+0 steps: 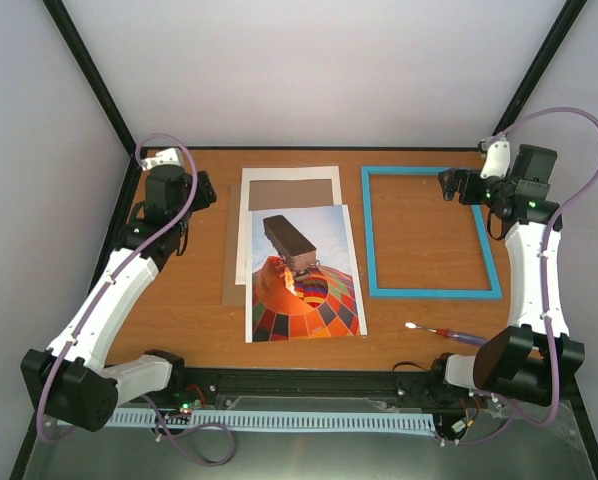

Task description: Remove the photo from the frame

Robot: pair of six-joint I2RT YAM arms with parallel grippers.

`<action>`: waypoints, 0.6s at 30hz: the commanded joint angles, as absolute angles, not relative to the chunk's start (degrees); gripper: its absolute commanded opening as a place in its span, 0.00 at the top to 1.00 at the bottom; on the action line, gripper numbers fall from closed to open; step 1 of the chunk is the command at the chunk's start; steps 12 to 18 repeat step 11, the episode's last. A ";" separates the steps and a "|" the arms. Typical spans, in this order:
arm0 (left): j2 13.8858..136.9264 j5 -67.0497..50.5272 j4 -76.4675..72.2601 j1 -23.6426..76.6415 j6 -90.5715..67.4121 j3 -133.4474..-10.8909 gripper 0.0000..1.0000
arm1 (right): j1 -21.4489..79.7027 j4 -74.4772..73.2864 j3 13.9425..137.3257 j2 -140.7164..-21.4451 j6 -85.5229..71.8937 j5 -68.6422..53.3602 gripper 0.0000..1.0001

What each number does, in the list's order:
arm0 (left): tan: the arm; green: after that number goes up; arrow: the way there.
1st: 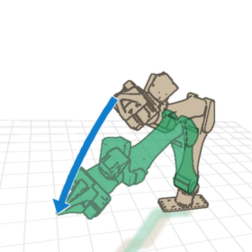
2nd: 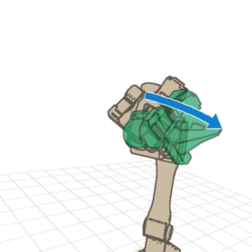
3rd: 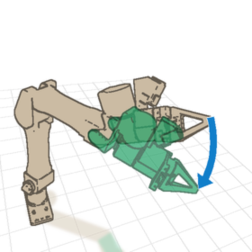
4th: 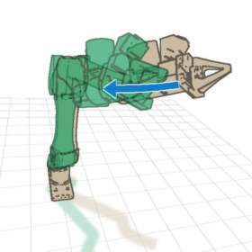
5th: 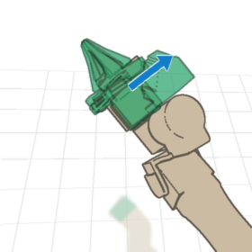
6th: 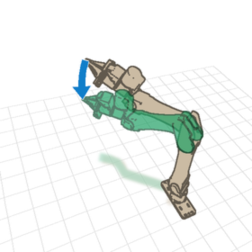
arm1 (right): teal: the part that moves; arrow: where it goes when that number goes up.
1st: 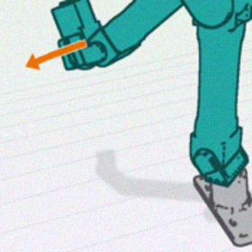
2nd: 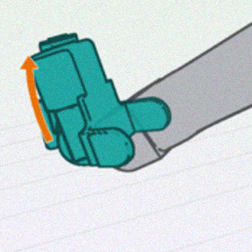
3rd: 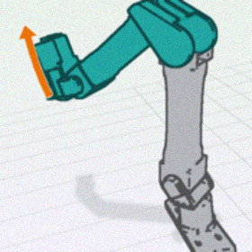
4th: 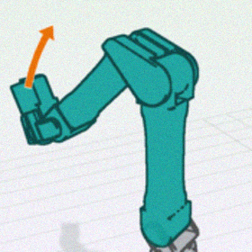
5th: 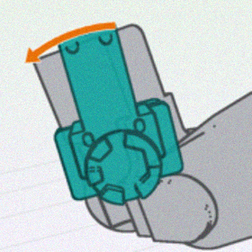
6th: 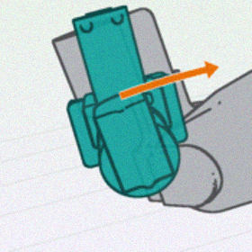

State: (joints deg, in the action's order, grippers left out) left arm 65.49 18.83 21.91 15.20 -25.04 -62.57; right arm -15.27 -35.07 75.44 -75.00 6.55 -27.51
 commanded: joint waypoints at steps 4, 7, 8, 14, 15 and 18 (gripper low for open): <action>64.60 19.36 22.29 14.94 -25.23 -63.28 0.18 | -15.64 -33.14 74.12 -73.41 6.69 -27.42 0.00; 65.01 19.14 22.41 14.94 -25.62 -63.28 0.20 | -15.57 -33.29 73.96 -73.36 6.85 -27.68 0.00; 65.42 19.01 22.77 14.94 -25.85 -63.54 0.20 | -15.66 -33.38 73.96 -73.38 6.86 -27.75 0.00; 66.70 18.51 24.13 14.94 -26.13 -64.56 0.20 | -15.68 -33.32 73.93 -73.27 6.94 -27.69 0.00; 66.70 18.51 24.13 14.94 -26.13 -64.56 0.20 | -15.68 -33.32 73.93 -73.27 6.94 -27.69 0.00; 66.70 18.51 24.13 14.94 -26.13 -64.56 0.20 | -15.68 -33.32 73.93 -73.27 6.94 -27.69 0.00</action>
